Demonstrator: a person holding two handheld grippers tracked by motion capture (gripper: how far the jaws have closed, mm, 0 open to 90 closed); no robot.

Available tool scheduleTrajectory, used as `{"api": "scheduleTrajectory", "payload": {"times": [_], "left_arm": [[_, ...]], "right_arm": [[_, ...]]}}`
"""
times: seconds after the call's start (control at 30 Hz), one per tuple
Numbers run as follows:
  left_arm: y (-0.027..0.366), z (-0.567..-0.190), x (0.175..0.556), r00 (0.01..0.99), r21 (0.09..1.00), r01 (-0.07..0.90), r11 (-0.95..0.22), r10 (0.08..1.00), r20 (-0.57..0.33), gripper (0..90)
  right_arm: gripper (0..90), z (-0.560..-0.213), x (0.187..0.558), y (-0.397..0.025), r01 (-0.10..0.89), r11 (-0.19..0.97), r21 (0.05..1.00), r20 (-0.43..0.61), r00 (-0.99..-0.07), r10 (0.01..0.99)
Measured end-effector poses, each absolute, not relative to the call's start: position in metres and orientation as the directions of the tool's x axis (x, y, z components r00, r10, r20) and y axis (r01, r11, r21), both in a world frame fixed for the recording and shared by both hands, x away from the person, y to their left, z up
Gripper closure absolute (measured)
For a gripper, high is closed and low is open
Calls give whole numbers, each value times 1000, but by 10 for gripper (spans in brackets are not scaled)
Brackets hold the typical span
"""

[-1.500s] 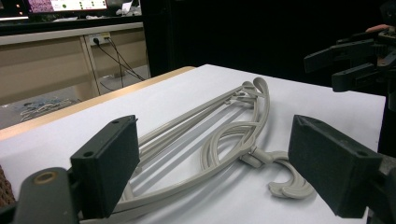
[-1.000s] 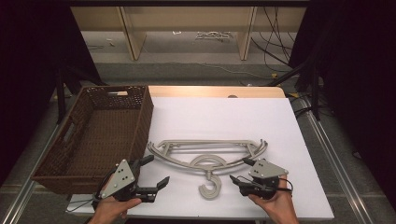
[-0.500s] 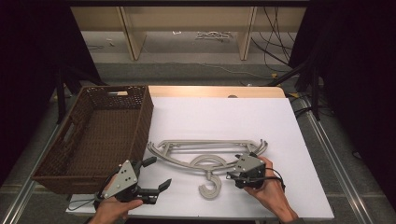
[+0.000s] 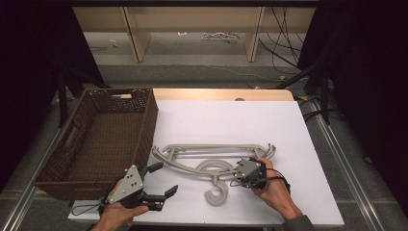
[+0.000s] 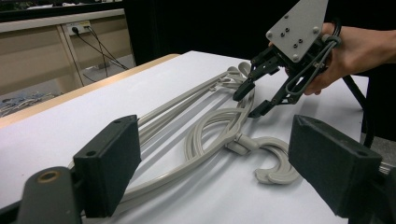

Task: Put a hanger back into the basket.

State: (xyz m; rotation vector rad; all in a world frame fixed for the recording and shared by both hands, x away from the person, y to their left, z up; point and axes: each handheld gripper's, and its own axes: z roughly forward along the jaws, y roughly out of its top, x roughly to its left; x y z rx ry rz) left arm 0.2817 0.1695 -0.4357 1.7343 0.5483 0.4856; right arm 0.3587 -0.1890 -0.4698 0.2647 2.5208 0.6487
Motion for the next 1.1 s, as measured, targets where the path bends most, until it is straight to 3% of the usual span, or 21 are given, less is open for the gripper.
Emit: {"api": "scheduleTrajectory", "payload": {"times": [0.3, 0.5, 0.57, 0.7, 0.77, 0.87, 1.1], "left_arm": [[158, -437, 287, 819, 970, 97, -223, 572, 49, 176], [141, -440, 298, 829, 950, 61, -305, 545, 121, 186], [134, -442, 305, 821, 929, 74, -363, 551, 150, 204], [121, -448, 320, 804, 892, 108, -439, 566, 181, 241], [114, -450, 325, 803, 861, 81, -502, 545, 242, 252], [105, -456, 334, 807, 809, 63, -584, 507, 303, 294], [93, -461, 353, 816, 768, 30, -640, 460, 351, 386]], "right_arm": [[741, -464, 358, -192, -96, 896, 433, -528, -833, 166], [768, -459, 356, -193, -172, 894, 413, -557, -825, 98], [774, -456, 358, -193, -222, 903, 369, -581, -813, 37], [781, -451, 356, -194, -254, 898, 359, -602, -798, 15], [787, -448, 357, -194, -292, 896, 335, -616, -788, -26], [793, -445, 355, -194, -307, 892, 332, -621, -783, -39], [803, -437, 353, -192, -342, 875, 343, -629, -776, -56]]}}
